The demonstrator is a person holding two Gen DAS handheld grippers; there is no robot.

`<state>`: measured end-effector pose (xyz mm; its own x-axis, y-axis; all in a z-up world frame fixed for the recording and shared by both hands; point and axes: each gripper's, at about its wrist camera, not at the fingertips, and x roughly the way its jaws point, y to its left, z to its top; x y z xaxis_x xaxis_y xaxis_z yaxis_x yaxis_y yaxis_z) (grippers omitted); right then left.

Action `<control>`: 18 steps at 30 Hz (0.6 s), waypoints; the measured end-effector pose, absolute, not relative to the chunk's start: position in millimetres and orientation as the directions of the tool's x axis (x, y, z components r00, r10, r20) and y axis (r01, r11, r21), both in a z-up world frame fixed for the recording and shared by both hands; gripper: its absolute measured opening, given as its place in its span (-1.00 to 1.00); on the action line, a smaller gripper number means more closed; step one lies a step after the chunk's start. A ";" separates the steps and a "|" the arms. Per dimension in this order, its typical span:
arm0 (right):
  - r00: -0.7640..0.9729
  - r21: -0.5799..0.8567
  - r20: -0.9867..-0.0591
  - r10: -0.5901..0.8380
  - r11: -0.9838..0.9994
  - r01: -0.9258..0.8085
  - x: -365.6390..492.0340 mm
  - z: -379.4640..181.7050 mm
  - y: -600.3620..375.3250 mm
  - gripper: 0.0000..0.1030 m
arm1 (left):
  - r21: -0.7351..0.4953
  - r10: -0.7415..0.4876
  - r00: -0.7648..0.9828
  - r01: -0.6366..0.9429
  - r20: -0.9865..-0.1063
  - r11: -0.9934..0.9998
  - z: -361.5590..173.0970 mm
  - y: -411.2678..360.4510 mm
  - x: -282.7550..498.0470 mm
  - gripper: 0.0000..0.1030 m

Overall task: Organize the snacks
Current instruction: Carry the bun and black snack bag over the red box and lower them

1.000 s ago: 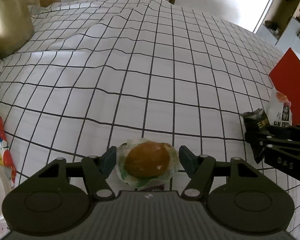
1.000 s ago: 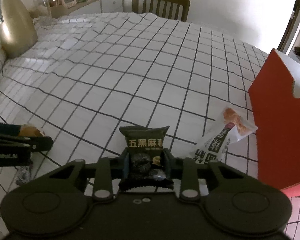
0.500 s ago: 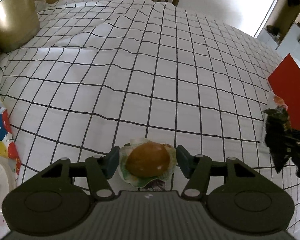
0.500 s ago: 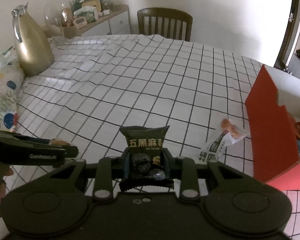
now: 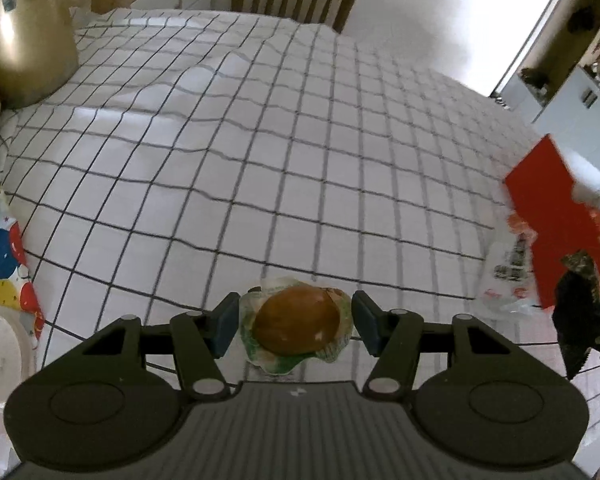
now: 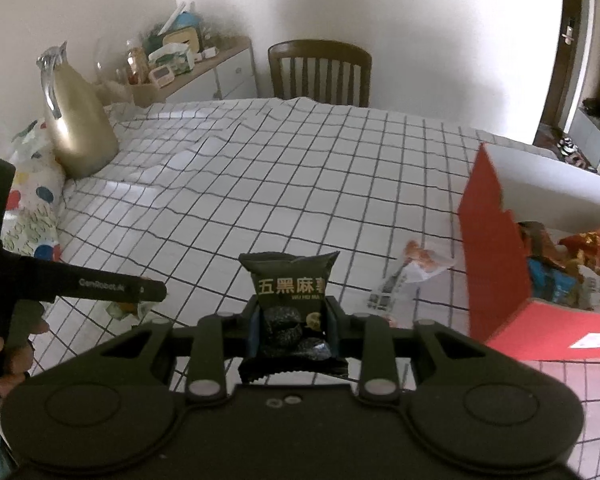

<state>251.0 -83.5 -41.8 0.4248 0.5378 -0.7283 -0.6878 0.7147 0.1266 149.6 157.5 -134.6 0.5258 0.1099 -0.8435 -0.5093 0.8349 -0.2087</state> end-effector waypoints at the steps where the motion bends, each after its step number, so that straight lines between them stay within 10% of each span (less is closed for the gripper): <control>1: 0.429 0.129 -0.725 0.539 0.717 -0.685 251.1 -39.2 -87.9 -0.40 | -0.216 0.105 0.533 -0.505 -0.840 0.836 -130.6 154.9 149.9 0.15; 18: 0.519 0.158 -0.667 0.534 0.783 -0.602 273.5 3.8 -176.6 -0.40 | -0.253 0.013 0.633 -0.329 -0.774 0.910 -67.4 72.2 187.1 0.15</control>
<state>273.5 -176.6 3.8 0.5194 0.5342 -0.6670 -0.6023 0.7825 0.1576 187.1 72.2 -67.4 0.6330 0.0133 -0.7740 -0.3285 0.9100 -0.2530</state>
